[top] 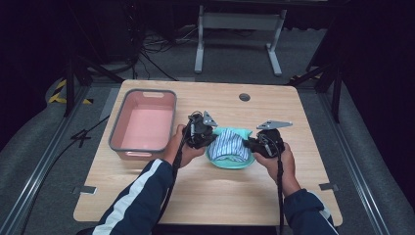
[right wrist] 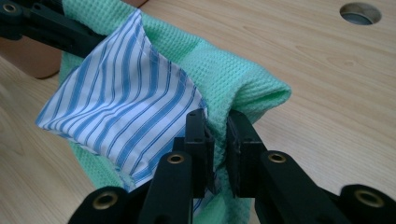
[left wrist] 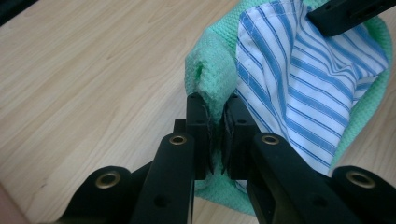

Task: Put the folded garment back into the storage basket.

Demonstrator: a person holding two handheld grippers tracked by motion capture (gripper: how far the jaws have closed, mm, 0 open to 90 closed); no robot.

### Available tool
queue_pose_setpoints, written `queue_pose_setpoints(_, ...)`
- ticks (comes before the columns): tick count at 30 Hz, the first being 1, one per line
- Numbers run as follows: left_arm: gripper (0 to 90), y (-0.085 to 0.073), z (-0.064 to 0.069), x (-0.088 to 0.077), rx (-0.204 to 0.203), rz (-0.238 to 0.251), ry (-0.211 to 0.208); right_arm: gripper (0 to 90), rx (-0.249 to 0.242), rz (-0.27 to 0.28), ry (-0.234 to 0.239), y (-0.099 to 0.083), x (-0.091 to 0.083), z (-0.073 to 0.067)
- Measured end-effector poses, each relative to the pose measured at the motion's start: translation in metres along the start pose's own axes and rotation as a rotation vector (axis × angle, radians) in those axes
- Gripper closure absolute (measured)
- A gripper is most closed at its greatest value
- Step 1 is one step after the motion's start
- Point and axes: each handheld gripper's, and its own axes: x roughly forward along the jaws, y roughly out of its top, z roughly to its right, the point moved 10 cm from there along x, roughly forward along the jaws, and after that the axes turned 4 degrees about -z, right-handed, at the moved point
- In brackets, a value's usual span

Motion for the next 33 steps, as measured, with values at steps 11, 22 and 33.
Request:
queue_pose_setpoints(11, 82.9, -0.019, -0.040, -0.032, -0.077, 0.038, 0.047, 80.1, -0.084, 0.015, 0.018, 0.046, 0.010, -0.033)
queue_pose_setpoints(22, 82.9, -0.046, -0.073, -0.073, -0.139, 0.058, 0.098, 80.1, -0.155, 0.032, 0.062, 0.093, 0.028, -0.076)
queue_pose_setpoints(33, 82.9, -0.064, -0.100, -0.099, -0.174, 0.059, 0.162, 80.0, -0.178, 0.038, 0.095, 0.118, 0.046, -0.106)
